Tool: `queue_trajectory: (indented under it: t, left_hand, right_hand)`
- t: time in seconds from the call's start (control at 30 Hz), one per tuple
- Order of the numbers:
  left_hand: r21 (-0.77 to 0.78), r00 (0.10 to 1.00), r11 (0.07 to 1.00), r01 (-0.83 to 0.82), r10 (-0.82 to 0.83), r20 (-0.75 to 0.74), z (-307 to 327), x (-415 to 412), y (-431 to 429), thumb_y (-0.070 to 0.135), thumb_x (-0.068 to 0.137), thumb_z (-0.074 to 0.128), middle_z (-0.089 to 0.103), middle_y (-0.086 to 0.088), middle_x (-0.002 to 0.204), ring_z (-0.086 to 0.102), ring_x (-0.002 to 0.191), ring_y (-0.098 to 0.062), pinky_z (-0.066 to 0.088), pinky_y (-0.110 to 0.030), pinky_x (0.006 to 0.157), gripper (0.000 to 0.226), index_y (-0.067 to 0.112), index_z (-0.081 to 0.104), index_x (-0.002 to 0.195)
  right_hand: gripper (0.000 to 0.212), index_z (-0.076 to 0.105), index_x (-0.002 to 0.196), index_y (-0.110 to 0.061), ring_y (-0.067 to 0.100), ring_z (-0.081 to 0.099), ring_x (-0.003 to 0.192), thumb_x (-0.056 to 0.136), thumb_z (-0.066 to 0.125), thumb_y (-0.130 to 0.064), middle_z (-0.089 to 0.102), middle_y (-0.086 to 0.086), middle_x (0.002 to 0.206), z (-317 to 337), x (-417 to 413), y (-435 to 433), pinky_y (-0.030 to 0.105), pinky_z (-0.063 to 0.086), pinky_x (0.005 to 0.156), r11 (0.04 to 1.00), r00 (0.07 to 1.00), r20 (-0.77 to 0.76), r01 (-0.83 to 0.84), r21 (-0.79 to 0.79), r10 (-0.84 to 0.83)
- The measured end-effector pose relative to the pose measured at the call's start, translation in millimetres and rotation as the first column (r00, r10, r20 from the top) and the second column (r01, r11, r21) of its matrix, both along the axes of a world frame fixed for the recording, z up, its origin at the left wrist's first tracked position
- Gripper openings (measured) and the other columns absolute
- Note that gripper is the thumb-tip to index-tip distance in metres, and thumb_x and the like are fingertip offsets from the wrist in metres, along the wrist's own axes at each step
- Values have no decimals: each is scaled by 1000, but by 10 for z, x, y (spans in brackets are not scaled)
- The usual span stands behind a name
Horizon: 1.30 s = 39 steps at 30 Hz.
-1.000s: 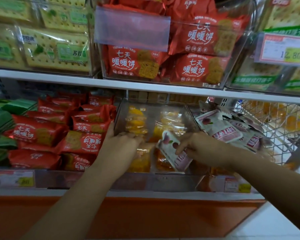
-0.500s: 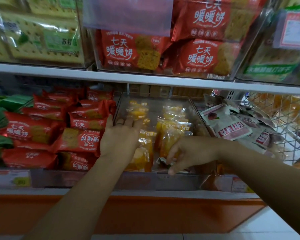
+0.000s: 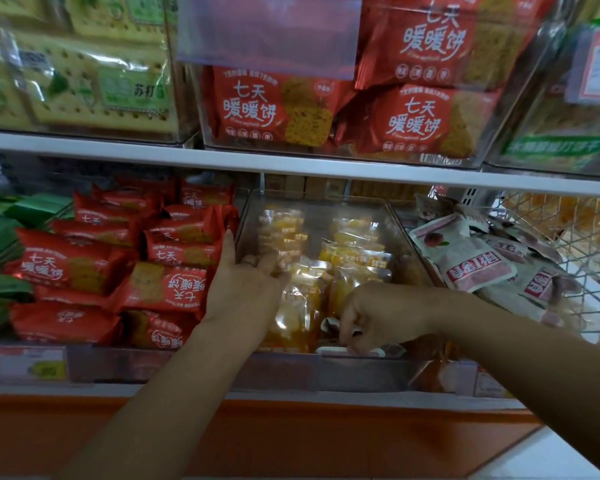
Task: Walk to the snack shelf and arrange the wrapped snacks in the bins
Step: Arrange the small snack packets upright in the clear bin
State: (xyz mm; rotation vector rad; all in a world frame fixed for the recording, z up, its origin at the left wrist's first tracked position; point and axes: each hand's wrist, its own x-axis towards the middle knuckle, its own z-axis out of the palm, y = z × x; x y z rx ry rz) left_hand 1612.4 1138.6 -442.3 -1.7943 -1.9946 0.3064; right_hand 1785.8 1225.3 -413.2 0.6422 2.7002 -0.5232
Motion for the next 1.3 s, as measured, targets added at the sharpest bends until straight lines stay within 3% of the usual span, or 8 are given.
queue_trajectory:
  t: [0.23,0.43,0.67,0.87,0.93,1.07,1.2,1.3]
  left_hand:
    - [-84,999,995,-46,45,-15,-23,0,46,36,96,44,4,-7,159,33,134,-30,-11,-63,107,47,38,31,141]
    - [15,996,999,33,-34,84,-28,-43,14,34,92,50,16,-3,156,40,129,-29,4,-57,112,43,39,41,135]
    - [23,991,998,60,-62,117,-2,-46,-13,33,92,50,20,-3,155,40,129,-27,5,-55,115,39,36,48,131]
    - [-9,986,998,66,-63,155,18,-39,-23,40,94,45,15,-1,157,37,131,-25,2,-57,114,42,36,43,135]
    - [38,971,997,64,-71,228,47,-16,-27,43,93,45,16,5,156,37,132,-23,3,-55,114,46,39,39,138]
    - [152,908,982,108,-160,387,109,215,4,41,90,54,37,6,147,50,123,-25,12,-53,114,43,39,48,132]
    - [399,792,895,201,-388,471,171,654,53,30,87,58,58,6,123,65,95,-22,41,-45,97,36,31,58,123]
    - [447,663,854,266,-499,559,289,1052,163,35,93,49,41,11,137,51,117,-17,40,-36,97,47,34,40,139]
  right_hand:
    - [11,71,78,-6,3,53,61,81,61,-6,64,-5,71,2,-6,11,11,38,60,998,997,-53,-57,12,58]
    - [8,62,85,-9,10,54,68,87,58,-16,65,3,80,1,5,185,11,35,58,965,968,-249,99,241,-37]
    - [37,55,107,-11,16,49,84,83,66,-36,53,1,94,-177,-70,178,28,38,70,949,995,16,87,304,-97]
    - [28,53,78,-14,12,48,67,83,66,-38,47,-4,70,128,63,91,23,33,55,914,973,-153,218,343,-174]
    - [35,48,66,-15,10,48,58,83,66,-39,49,-3,63,272,260,22,22,32,50,864,882,-355,417,282,-310]
    - [22,65,76,-13,8,65,61,76,73,-33,68,-1,69,264,684,-162,22,52,55,739,416,-754,660,-135,-508]
    - [6,66,80,-20,-8,65,63,79,70,-23,66,-15,71,228,968,-222,9,49,50,692,138,-831,634,-345,-540]
    - [9,67,87,-16,-6,66,65,82,68,-24,68,-11,76,260,1182,-135,8,47,49,624,-47,-817,621,-475,-575]
